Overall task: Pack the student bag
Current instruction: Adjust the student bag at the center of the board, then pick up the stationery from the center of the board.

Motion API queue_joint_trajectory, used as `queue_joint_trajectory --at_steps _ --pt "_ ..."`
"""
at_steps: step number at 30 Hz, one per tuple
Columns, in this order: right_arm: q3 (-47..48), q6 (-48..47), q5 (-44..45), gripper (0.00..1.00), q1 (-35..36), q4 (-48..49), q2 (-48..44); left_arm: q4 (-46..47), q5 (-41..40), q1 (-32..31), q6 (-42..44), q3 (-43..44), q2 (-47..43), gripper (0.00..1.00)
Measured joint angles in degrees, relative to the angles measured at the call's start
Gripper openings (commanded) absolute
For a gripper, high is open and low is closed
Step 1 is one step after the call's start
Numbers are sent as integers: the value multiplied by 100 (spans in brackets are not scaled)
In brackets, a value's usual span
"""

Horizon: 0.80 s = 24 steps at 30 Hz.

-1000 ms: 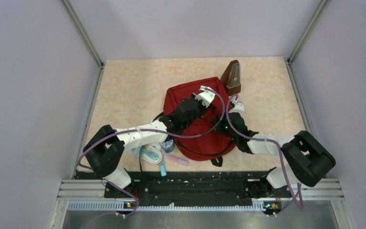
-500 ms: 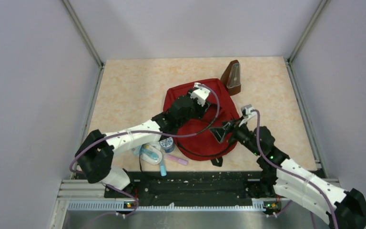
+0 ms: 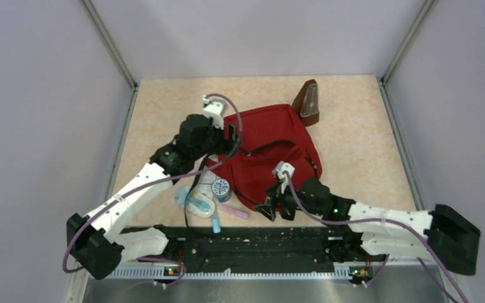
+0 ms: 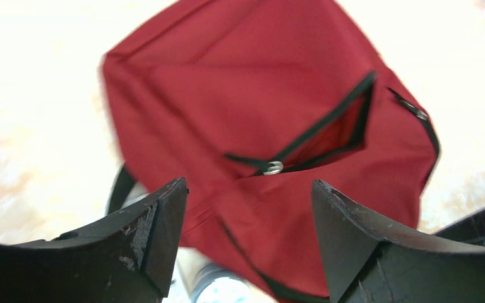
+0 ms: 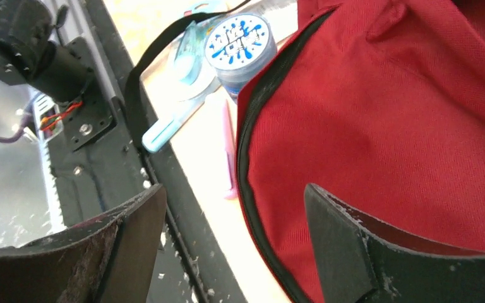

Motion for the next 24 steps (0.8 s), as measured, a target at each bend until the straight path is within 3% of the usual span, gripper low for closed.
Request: queue_joint_trajectory --at_steps 6,13,24 --pt "1644 -186 734 79 549 85 2151 -883 28 994 -133 9 -632 79" --pt "3613 -476 1266 82 850 -70 4159 -866 -479 1812 46 -269 -1119 80" --pt "4911 -793 1591 81 857 -1213 5604 -859 -973 2140 282 -520 -1563 80"
